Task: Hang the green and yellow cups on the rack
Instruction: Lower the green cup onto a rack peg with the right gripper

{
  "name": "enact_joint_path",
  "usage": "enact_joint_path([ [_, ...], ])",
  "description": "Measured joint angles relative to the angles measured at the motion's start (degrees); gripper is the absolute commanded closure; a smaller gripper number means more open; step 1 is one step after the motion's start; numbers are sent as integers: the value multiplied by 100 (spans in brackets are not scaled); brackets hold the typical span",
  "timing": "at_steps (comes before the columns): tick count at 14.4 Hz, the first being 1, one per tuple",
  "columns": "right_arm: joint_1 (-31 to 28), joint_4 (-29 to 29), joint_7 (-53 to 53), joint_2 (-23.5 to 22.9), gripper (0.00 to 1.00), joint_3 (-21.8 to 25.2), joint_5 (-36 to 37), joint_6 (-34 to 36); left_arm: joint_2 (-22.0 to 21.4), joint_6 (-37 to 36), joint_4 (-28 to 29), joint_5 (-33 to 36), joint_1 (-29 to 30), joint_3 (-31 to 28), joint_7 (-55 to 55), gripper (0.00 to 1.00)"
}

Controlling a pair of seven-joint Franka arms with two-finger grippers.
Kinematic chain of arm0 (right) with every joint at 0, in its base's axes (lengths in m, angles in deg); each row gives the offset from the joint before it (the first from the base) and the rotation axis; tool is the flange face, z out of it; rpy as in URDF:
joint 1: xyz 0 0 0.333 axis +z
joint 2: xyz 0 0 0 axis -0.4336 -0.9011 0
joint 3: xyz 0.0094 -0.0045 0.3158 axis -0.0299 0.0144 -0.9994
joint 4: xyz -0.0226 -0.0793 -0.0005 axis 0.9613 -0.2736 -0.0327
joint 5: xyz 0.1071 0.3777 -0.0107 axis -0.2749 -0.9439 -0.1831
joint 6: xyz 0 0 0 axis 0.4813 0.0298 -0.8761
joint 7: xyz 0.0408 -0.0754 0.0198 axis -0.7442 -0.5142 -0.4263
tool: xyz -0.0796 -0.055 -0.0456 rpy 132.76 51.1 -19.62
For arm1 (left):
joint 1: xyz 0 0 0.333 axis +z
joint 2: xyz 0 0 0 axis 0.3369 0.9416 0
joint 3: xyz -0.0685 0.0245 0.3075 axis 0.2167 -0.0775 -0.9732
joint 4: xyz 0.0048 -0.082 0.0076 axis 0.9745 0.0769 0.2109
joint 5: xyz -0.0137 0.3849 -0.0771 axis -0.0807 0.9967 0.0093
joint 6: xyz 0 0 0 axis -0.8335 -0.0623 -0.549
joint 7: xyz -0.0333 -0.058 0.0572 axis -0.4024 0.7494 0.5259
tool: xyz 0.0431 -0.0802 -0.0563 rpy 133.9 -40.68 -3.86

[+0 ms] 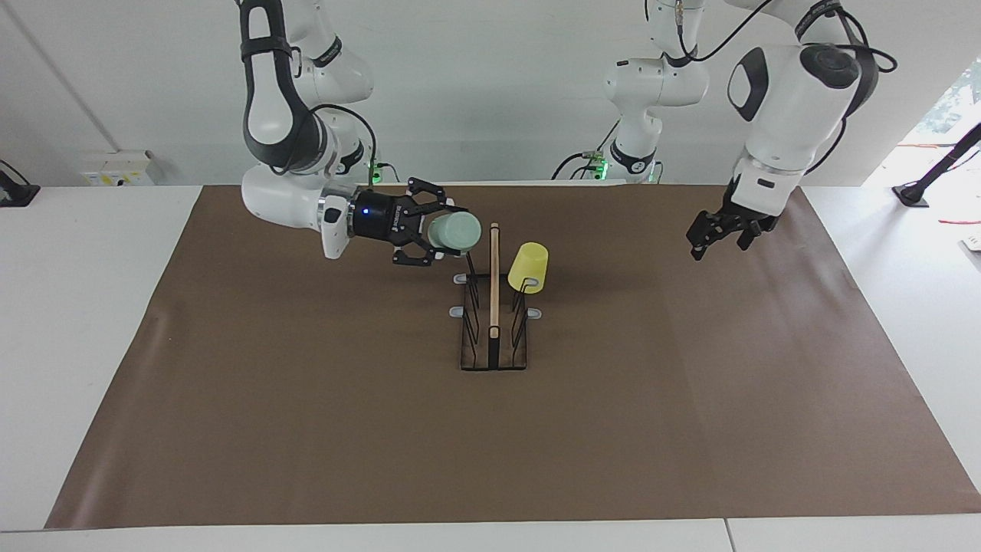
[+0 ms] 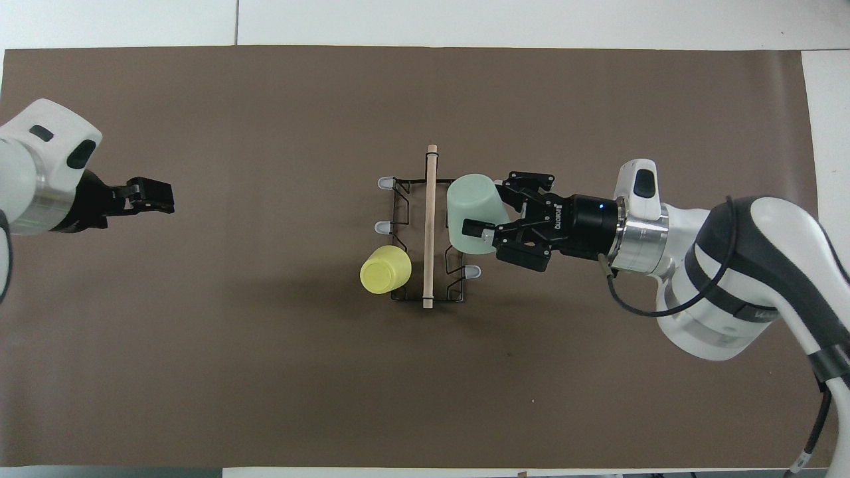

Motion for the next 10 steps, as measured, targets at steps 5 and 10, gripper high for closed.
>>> enact_joint_path([
  [5,103,701,-1090,250,100,36,-149,-238,55,-983,-764,-58,296,-3,-848,0],
  [10,49,986,-1701,166,100,53,-170,-174,142,-1262,-810,-58,325,7,-1016,0],
])
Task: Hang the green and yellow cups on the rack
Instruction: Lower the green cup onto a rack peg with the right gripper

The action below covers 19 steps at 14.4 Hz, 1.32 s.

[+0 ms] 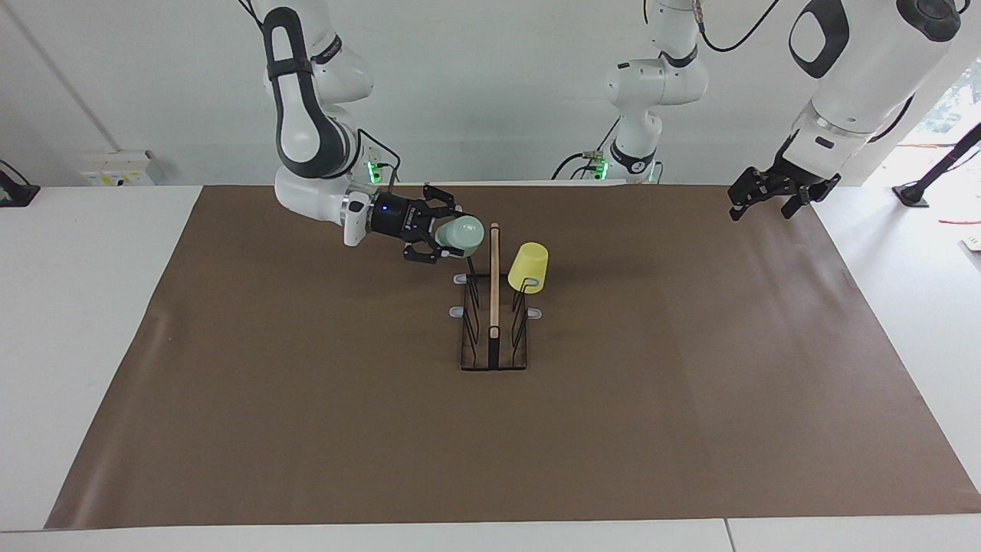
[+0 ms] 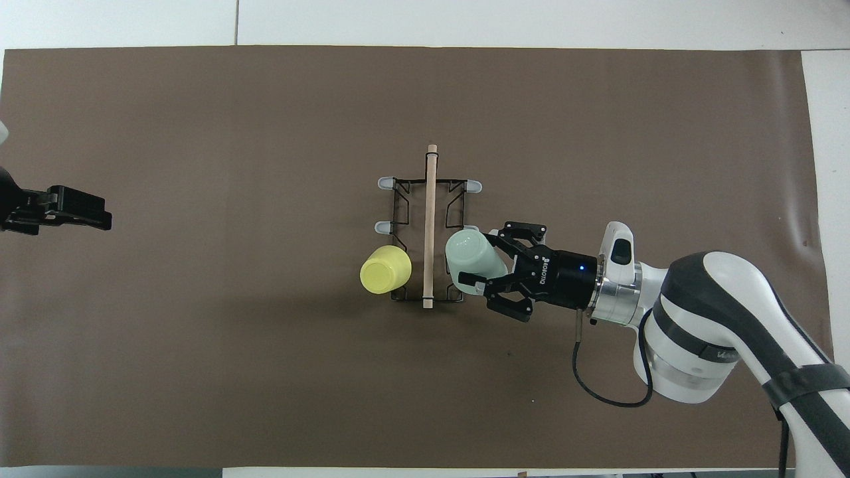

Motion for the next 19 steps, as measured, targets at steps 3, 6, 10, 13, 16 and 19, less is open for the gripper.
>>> enact_joint_path([
  [3,-12,107,-327,-153,100,0,-57,69,6,-43,30,0,0,16,-4,0],
  [6,-12,122,-508,-254,100,0,-127,88,22,-129,-38,24,6,16,-34,0],
  [10,-12,235,-1125,-565,100,-2,-347,260,368,-332,-551,29,27,13,-44,0],
  [13,-15,273,-1408,-799,100,0,-357,333,532,-363,-688,30,29,13,-45,0],
  [16,-22,332,-1480,-832,1,1,-375,335,545,-378,-688,30,29,13,-45,0],
  [19,-34,368,-1481,-830,0,1,-573,543,523,-427,-652,30,29,13,-45,0],
])
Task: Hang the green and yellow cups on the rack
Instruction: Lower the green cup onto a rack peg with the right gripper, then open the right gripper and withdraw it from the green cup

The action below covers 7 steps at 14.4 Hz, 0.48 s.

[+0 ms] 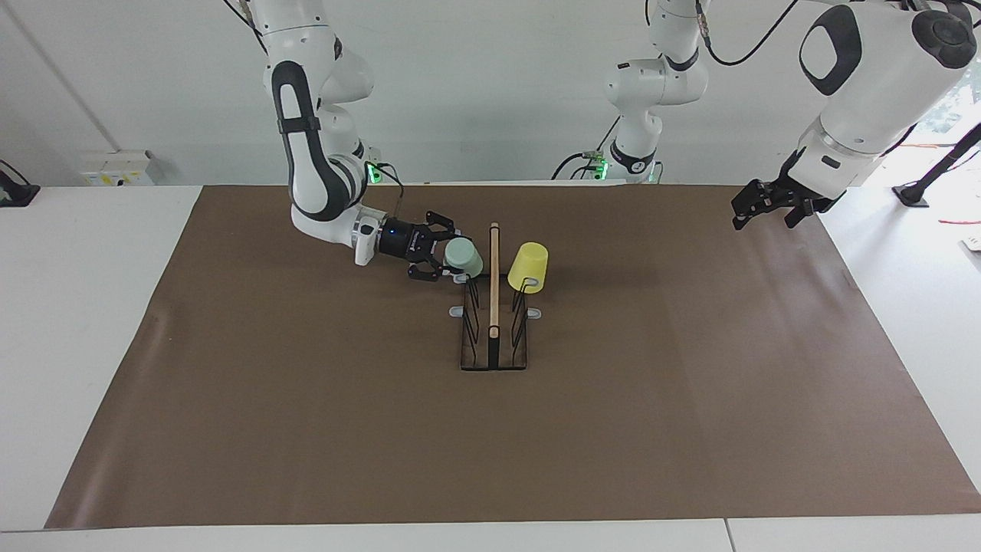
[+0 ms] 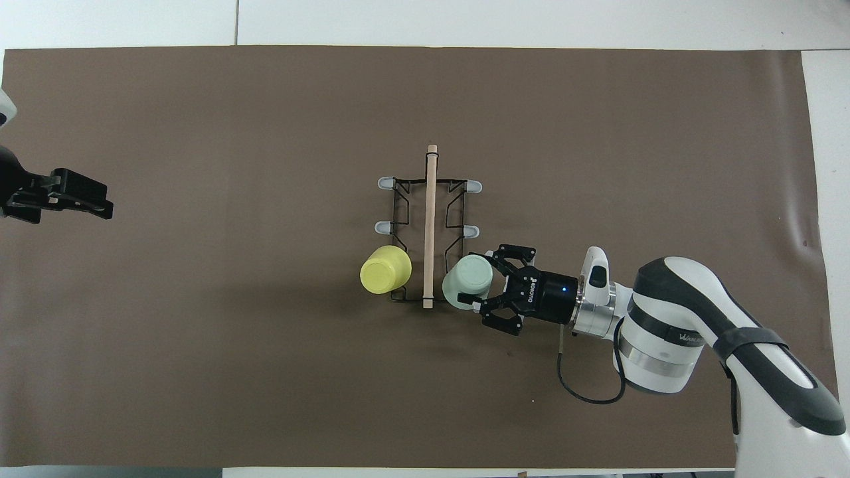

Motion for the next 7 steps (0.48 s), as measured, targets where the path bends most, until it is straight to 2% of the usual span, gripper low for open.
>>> enact_joint_path([
  [7,-718,24,0,146,0,6,91,786,-343,20,345,63,1,-1,0,0],
])
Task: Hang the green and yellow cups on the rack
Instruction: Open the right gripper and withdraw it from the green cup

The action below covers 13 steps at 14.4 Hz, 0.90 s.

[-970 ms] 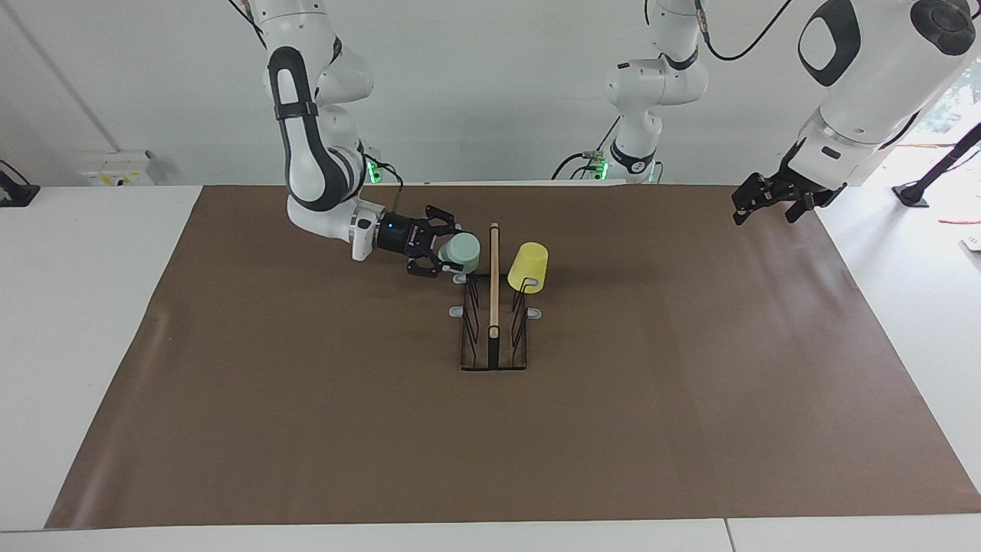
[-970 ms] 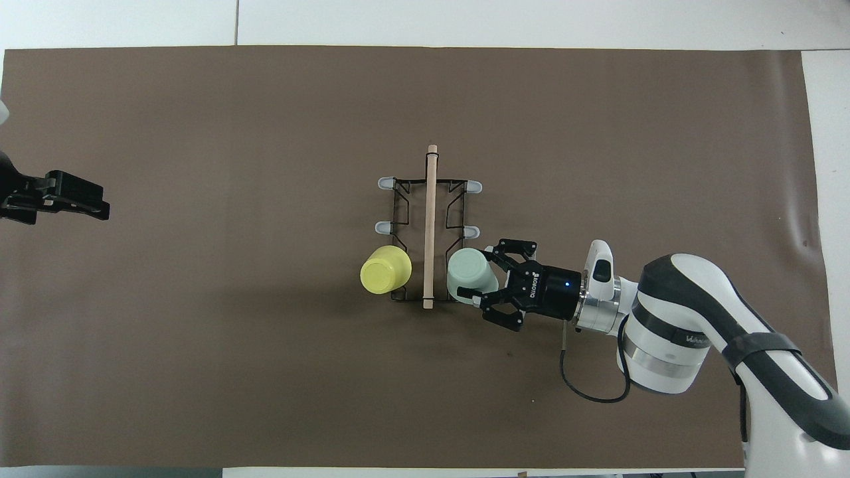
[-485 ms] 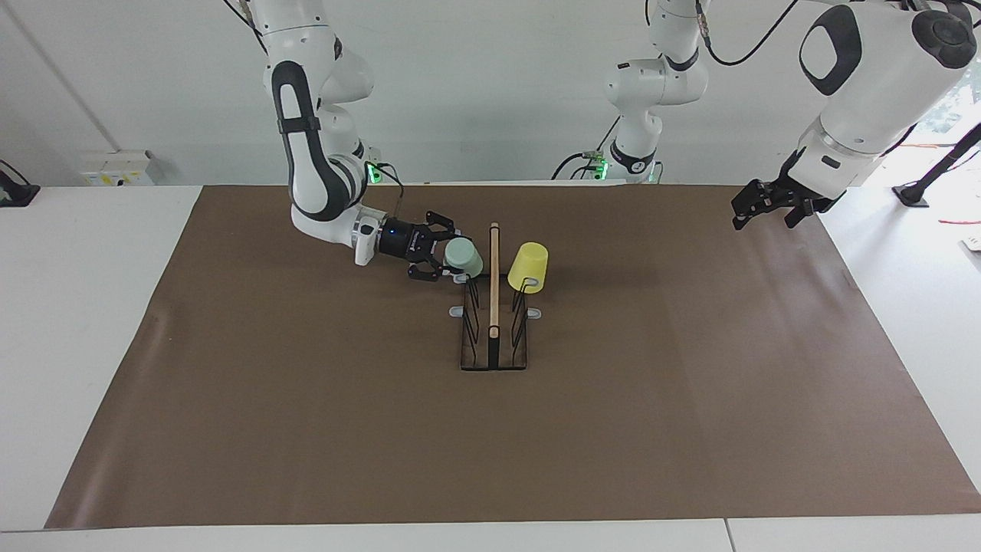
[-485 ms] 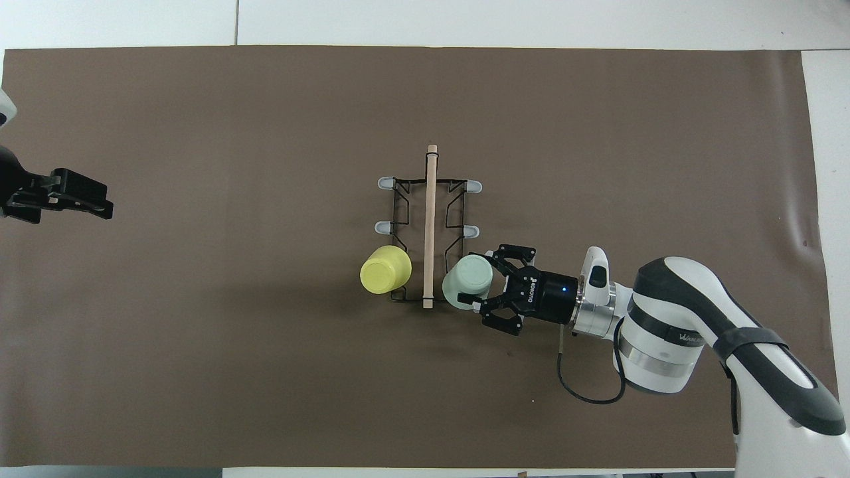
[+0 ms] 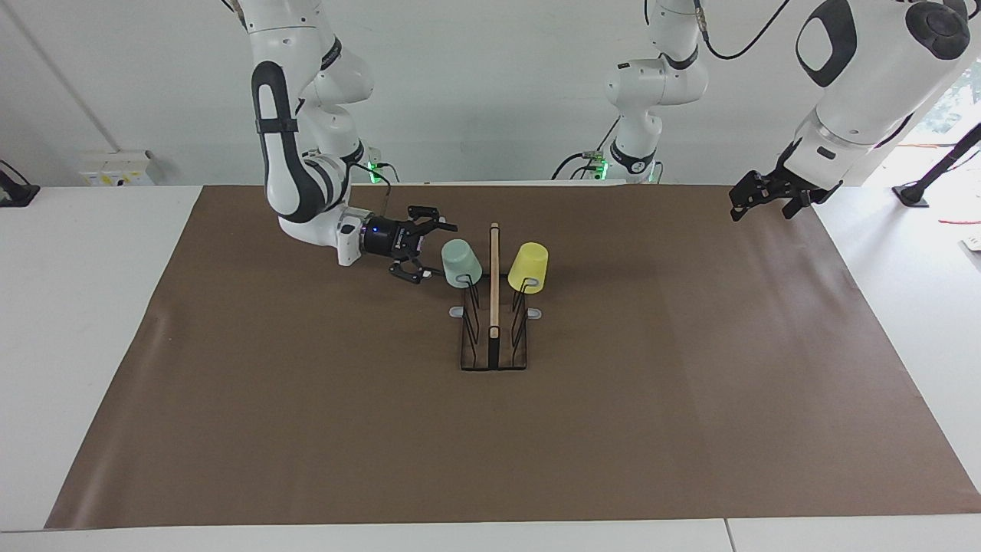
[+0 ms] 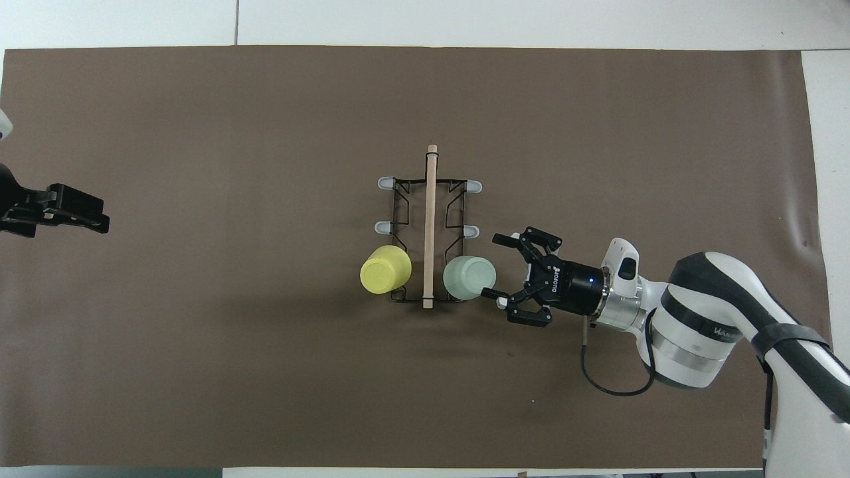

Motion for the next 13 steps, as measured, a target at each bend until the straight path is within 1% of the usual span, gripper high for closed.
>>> enact_joint_path([
  [1,-161,-2,37,70,0,3,203,4,-35,58,41,31,0,0,0,0],
  [3,-645,-100,387,197,0,14,1040,9,-54,169,73,106,0,-1,13,0],
  [5,-1254,-468,1105,255,0,29,2140,51,-53,327,98,136,1,-1,147,0],
  [7,-1659,-951,1900,257,0,41,2972,125,-53,391,101,139,1,-1,207,0],
  [10,-1783,-1580,3232,169,0,46,3947,90,-53,506,104,138,1,0,209,0],
  [13,-1784,-2137,4679,-84,0,41,5004,-152,-53,550,105,126,1,4,209,0],
])
